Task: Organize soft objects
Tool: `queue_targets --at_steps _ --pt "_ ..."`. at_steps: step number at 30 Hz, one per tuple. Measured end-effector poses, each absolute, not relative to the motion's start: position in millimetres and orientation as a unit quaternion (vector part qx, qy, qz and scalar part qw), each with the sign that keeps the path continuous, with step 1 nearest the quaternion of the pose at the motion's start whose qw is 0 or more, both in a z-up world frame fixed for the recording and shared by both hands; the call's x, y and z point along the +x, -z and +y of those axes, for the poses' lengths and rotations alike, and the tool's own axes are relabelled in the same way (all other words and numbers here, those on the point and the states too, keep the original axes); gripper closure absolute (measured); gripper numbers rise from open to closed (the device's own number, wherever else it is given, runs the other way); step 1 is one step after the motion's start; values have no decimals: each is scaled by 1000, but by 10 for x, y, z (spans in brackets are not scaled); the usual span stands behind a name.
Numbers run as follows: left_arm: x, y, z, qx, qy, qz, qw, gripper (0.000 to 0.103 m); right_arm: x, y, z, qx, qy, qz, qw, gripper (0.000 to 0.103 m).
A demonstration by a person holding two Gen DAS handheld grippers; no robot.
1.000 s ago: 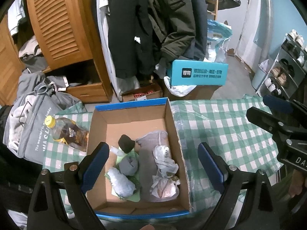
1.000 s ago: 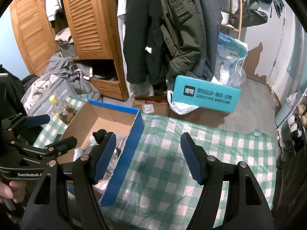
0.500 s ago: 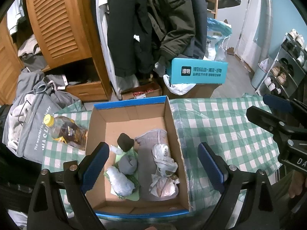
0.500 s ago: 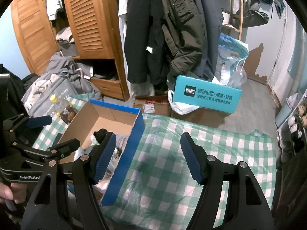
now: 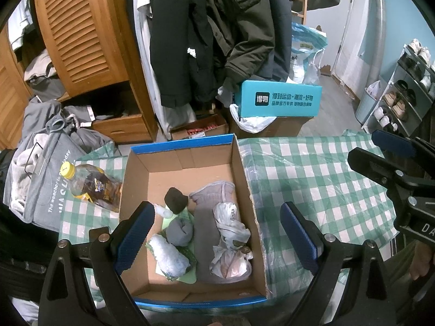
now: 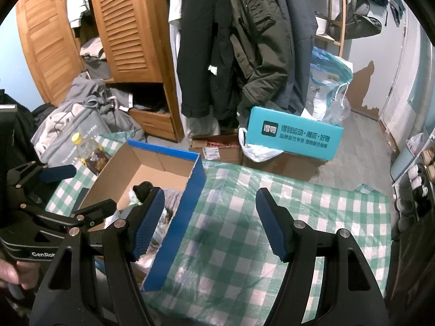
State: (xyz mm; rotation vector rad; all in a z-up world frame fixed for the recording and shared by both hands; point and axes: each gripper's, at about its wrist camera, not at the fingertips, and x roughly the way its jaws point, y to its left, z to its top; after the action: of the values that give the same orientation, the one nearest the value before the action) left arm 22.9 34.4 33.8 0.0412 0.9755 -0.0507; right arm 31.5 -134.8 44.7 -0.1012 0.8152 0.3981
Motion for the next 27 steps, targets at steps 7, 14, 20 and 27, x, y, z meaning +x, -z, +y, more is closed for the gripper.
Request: queue_targets --at_steps 7,14,20,27 --pt "230 -341 345 20 24 469 883 8 309 -460 -1340 -49 -192 394 898 34" --pt "228 -343 346 19 24 469 883 8 304 -463 -1331 -48 -191 394 898 34" --pt "228 -343 345 19 24 468 883 8 309 -465 -1337 -48 -192 394 898 34" --pt "226 -343 346 20 24 469 883 8 307 -464 -1337 -48 -191 394 898 34"
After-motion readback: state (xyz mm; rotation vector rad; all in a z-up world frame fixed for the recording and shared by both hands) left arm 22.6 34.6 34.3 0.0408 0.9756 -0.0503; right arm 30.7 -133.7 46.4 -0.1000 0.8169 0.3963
